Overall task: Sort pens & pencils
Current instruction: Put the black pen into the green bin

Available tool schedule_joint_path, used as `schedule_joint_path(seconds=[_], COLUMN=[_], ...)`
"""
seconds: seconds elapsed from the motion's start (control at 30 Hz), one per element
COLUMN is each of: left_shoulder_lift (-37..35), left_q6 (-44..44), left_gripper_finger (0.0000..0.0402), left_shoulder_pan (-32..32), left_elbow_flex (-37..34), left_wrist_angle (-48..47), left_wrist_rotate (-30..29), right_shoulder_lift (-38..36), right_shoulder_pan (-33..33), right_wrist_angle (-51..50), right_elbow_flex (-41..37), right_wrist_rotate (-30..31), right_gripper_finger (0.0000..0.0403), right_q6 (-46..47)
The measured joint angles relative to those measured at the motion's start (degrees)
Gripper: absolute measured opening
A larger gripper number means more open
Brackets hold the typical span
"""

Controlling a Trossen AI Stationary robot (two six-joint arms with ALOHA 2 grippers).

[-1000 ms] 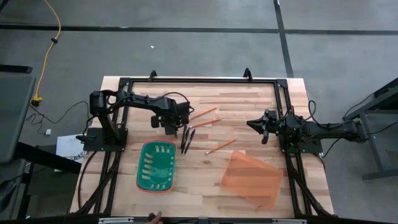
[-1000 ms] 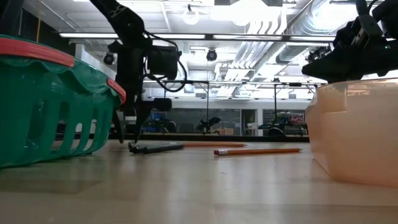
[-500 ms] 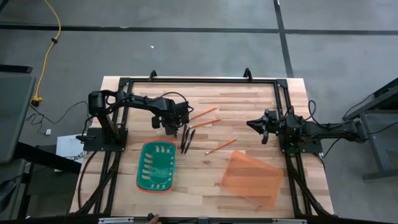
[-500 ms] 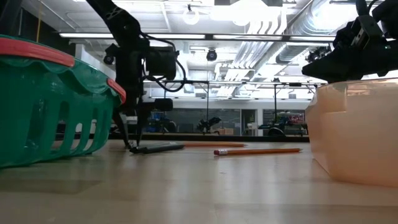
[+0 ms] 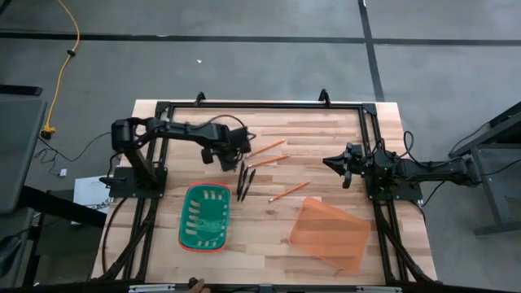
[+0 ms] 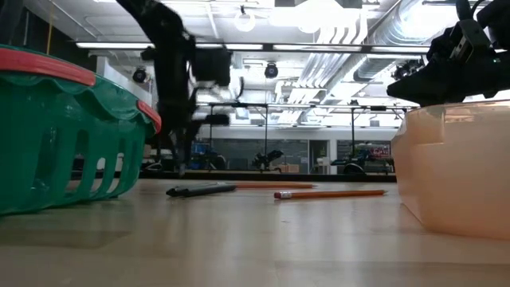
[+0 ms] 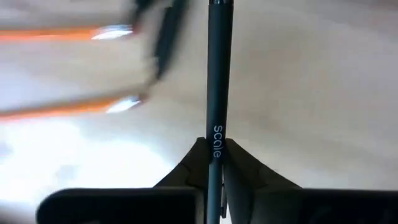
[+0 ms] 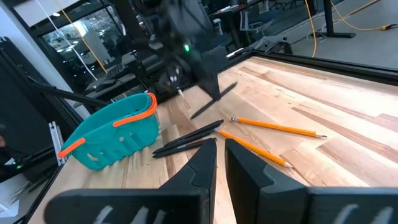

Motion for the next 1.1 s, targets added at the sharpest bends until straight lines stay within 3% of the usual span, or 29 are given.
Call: schedule_joint_path(seconds=[0.17,0.3,0.4,0.6,0.73,0.83,1.1], left_shoulder_lift=[-4.4,-8.0,-10.2,-11.4,-11.4,-11.4,-11.4], left_q6=[-1.9,-10.6,-28.8,-80.1,-110.6,-122.2,-140.5], left_gripper_finger=[0.0022,0.0021,0.0013,0.0026,0.0032,0.0024,0.0024], left_shoulder_pan=[-0.4,-2.9,-5.3,-7.6,-8.9,-12.8,-29.2], left_elbow_flex=[4.1,7.8,11.0,19.2,20.7,19.8,18.0], left_wrist_angle=[-0.8,-3.0,-3.2,-10.6,-17.9,-24.1,-26.9], left_wrist_rotate=[-1.9,-1.5,1.5,5.8,14.0,14.9,6.0], right_shoulder_lift=[0.0,0.0,0.0,0.0,0.0,0.0,0.0], right_shoulder_pan=[0.0,0.0,0.0,0.0,0.0,0.0,0.0], right_wrist_angle=[0.0,0.0,0.0,0.0,0.0,0.0,0.0], right_elbow_flex=[0.0,0.0,0.0,0.0,0.0,0.0,0.0], right_wrist_rotate=[0.0,0.0,0.0,0.0,0.0,0.0,0.0], right_gripper_finger=[0.0025,0.0025,0.0025,0.0025,0.0025,0.0025,0.0025], right_q6=[0.0,0.0,0.0,0.0,0.0,0.0,0.0])
